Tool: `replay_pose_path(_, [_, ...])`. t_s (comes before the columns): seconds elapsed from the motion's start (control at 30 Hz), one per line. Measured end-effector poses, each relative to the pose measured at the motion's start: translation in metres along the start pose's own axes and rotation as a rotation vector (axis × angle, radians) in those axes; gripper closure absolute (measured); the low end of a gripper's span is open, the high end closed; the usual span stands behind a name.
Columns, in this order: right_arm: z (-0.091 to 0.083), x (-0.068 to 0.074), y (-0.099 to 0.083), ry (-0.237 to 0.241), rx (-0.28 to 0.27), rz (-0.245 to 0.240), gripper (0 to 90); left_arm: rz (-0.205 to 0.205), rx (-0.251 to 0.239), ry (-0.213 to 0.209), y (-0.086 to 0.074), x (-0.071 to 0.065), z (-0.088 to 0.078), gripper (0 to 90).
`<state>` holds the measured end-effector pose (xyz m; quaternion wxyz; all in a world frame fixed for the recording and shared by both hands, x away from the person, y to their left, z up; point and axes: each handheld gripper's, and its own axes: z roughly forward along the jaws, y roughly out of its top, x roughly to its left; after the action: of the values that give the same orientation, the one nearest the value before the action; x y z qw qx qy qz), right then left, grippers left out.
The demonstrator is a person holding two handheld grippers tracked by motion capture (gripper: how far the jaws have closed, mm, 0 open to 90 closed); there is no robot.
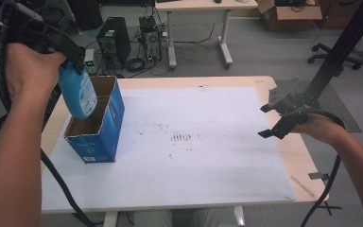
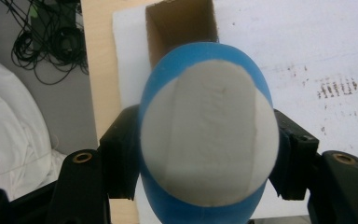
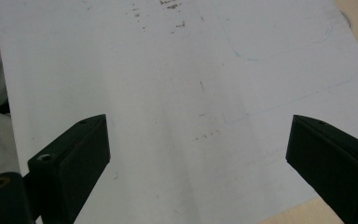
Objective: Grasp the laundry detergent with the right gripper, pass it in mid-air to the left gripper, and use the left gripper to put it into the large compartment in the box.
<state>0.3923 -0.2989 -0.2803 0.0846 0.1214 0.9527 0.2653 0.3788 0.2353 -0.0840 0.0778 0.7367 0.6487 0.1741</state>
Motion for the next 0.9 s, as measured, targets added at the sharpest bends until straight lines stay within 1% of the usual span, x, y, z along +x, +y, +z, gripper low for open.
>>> replay_pose_path(0.27, [0.001, 0.000, 0.001, -0.002, -0.004, 0.001, 5.8, -0.028, -0.003, -0.001, -0.003, 0.005, 0.013, 38.1])
replay_pose_path(0.47, [0.001, 0.000, 0.001, -0.003, -0.004, 0.007, 5.9, -0.047, -0.010, 0.000, -0.005, 0.006, 0.026, 38.0])
replay_pose_path(0.57, [0.002, 0.000, 0.000, -0.002, -0.003, 0.010, 5.9, -0.055, -0.014, -0.002, -0.006, 0.007, 0.034, 38.1])
replay_pose_path(0.9, [0.007, 0.000, -0.002, 0.003, 0.012, 0.018, 5.9, -0.056, -0.011, 0.006, -0.014, 0.008, 0.065, 38.1])
